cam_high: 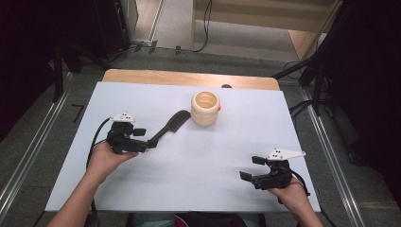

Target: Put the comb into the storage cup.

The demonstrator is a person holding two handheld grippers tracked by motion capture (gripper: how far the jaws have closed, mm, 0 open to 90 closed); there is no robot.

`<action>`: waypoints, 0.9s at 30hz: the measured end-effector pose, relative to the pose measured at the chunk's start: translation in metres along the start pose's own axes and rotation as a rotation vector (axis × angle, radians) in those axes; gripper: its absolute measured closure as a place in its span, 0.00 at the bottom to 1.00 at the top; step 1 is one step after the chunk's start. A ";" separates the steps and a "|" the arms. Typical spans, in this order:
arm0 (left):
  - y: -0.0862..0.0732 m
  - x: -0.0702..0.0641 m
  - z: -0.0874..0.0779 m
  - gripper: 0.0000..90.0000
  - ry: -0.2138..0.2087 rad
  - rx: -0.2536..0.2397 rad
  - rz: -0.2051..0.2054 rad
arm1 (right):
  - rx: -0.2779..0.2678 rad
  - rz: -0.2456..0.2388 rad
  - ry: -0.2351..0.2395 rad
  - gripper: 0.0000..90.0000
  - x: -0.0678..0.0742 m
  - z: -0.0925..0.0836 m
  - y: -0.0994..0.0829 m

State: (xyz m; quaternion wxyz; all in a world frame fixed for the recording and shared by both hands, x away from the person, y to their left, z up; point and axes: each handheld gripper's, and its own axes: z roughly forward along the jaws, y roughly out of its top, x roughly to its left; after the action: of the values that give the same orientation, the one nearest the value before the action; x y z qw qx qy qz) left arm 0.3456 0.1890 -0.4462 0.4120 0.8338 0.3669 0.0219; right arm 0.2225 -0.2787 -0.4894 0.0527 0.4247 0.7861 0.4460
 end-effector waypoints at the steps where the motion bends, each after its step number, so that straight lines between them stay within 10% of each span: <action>1: 0.002 0.001 0.001 0.26 -0.001 -0.002 0.001 | -0.001 0.001 0.001 0.13 0.000 0.000 0.000; 27: 0.032 0.015 0.030 0.26 0.018 0.003 0.016 | -0.009 0.006 0.002 0.13 -0.001 0.000 0.001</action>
State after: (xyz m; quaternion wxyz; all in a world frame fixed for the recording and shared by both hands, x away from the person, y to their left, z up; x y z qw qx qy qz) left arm 0.3851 0.1661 -0.4474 0.4074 0.8370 0.3638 0.0324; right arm 0.2235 -0.2794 -0.4888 0.0525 0.4265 0.7828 0.4501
